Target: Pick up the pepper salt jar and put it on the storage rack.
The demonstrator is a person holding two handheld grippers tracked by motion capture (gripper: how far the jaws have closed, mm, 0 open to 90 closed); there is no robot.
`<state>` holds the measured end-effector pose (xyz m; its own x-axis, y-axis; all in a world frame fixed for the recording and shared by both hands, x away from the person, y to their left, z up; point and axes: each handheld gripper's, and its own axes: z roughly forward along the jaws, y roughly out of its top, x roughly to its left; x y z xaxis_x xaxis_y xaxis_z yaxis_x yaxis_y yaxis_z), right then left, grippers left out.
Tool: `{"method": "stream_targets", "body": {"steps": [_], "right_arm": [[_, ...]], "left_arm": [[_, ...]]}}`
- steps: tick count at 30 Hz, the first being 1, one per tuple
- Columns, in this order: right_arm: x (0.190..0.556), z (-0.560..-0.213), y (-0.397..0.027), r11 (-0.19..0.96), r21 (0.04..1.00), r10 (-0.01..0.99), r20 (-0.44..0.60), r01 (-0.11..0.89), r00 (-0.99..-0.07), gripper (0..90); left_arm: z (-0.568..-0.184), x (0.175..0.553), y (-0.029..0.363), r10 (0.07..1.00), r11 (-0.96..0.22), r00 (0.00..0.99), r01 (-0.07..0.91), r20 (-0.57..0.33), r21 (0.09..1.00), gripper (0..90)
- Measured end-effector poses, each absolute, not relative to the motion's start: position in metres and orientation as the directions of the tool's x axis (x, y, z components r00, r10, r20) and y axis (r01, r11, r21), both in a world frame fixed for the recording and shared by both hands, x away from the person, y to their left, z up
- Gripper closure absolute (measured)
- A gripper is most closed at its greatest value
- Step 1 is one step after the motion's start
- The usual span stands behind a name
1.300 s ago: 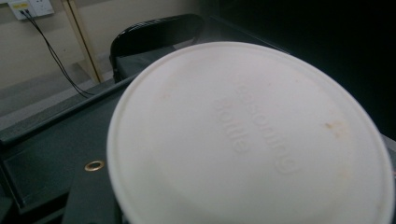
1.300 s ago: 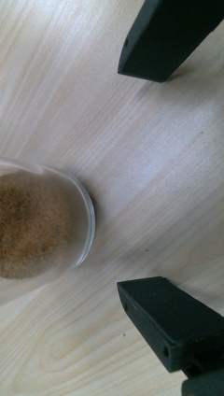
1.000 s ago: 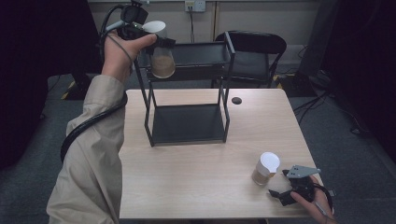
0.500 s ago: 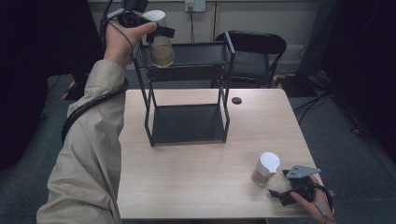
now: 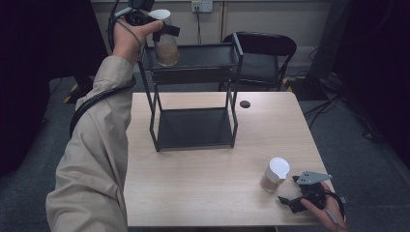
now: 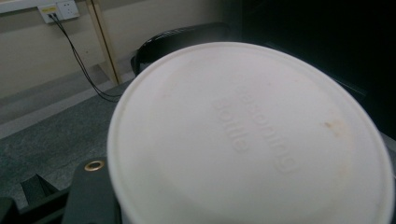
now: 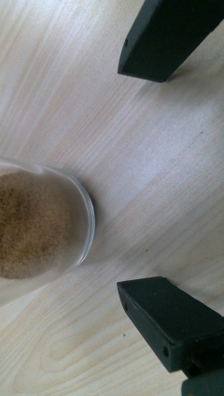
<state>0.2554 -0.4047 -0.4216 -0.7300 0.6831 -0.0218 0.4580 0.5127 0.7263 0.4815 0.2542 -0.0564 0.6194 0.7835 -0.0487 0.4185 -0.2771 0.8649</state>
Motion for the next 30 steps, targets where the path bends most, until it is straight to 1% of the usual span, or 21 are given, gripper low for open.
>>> {"method": "stream_targets", "body": {"steps": [9,14,16,30], "right_arm": [[0.255,-0.422,-0.405,0.512,0.726,0.683,-0.022,0.458,-0.73,0.0],[0.255,-0.422,-0.405,0.512,0.726,0.683,-0.022,0.458,-0.73,0.0],[0.255,-0.422,-0.405,0.512,0.726,0.683,-0.022,0.458,-0.73,0.0],[0.255,-0.422,-0.405,0.512,0.726,0.683,-0.022,0.458,-0.73,0.0]], "left_arm": [[-0.066,0.49,0.252,0.797,-0.273,0.602,0.423,-0.043,0.864,34.6],[-0.07,0.49,0.251,0.798,-0.268,0.602,0.407,-0.035,0.873,34.5],[-0.069,0.488,0.248,0.794,-0.292,0.608,0.397,-0.011,0.87,34.5],[-0.075,0.484,0.248,0.794,-0.275,0.608,0.378,-0.013,0.884,34.1]]}}
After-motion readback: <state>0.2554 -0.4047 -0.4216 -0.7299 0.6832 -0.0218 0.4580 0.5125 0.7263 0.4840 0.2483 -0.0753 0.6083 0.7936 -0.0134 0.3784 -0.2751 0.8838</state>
